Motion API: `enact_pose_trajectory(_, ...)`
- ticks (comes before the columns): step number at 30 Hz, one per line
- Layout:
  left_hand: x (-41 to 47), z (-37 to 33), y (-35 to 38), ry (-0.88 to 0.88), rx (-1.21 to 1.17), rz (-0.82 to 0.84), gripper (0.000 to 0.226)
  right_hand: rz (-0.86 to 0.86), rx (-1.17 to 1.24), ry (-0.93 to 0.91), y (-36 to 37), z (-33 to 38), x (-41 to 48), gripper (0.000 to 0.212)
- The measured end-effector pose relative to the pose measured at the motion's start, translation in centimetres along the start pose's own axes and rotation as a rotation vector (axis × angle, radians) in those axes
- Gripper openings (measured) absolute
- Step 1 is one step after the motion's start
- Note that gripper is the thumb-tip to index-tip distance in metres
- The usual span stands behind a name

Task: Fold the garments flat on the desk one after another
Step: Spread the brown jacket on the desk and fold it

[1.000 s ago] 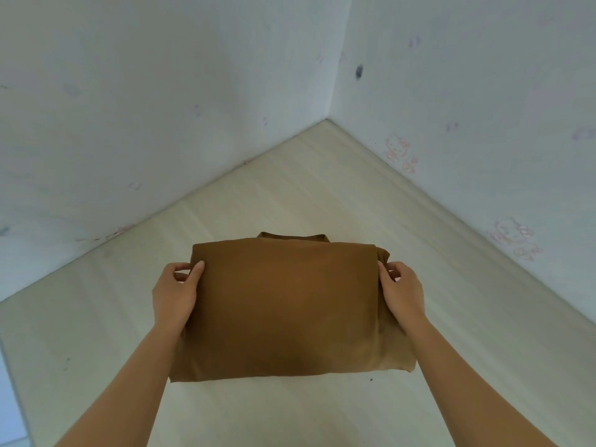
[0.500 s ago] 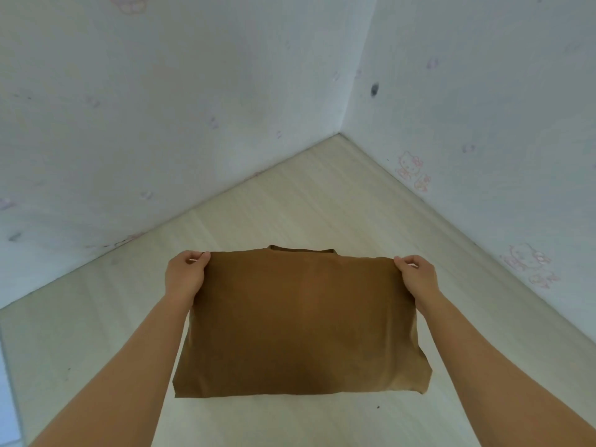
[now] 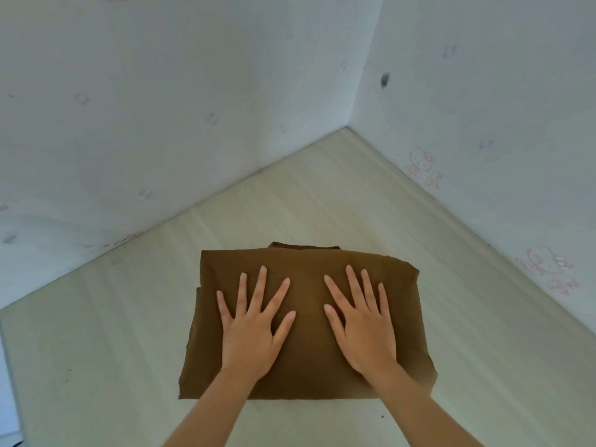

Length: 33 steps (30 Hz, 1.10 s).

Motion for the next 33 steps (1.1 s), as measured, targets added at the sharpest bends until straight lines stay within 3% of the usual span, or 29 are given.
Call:
enact_pose_trajectory(8,1.2,1.5,2.3,-0.120,0.058,0.063,0.060,0.030,-0.060,0.004,3.4,-1.6,1.5,0.055)
enact_pose_trajectory(11,0.0,3.2,1.5,-0.354,-0.022,0.047,0.067,-0.111,0.017,0.253,1.7,-3.8,0.2,0.062)
enact_pose_trajectory(14,-1.2,4.7,0.8,-0.645,-0.282,0.030,0.089,-0.143,0.409,0.669,0.5,-6.2,-1.1,0.092)
enact_pose_trajectory(16,-1.5,4.7,0.3,-0.749,-0.494,-0.030,0.104,-0.094,0.698,0.918,0.5,-6.7,-1.3,0.110)
enact_pose_trajectory(20,-1.0,4.8,-0.5,-0.846,-0.619,-0.006,0.103,0.049,1.067,1.052,0.3,-6.5,-1.8,0.104)
enact_pose_trajectory(25,-1.0,7.2,-0.5,-0.745,-0.747,0.112,0.091,0.063,1.379,1.003,-0.3,-5.5,-8.3,0.083)
enact_pose_trajectory(30,-3.8,5.7,-1.2,-0.438,-0.826,0.400,0.074,-0.107,1.546,1.097,2.8,-2.4,-20.7,0.082)
enact_pose_trajectory(33,-6.6,3.4,-0.6,-0.283,-0.752,0.459,0.063,-0.246,1.586,1.192,4.1,-0.6,-28.3,0.071)
Point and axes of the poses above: each hand's wrist, its own x-axis towards the middle knuckle, its own y-axis out of the palm, z = x × y, the point moved 2 cm from there along x, towards the middle knuckle, and after that the axes turned 6 degrees about z, right-handed, at the moved point
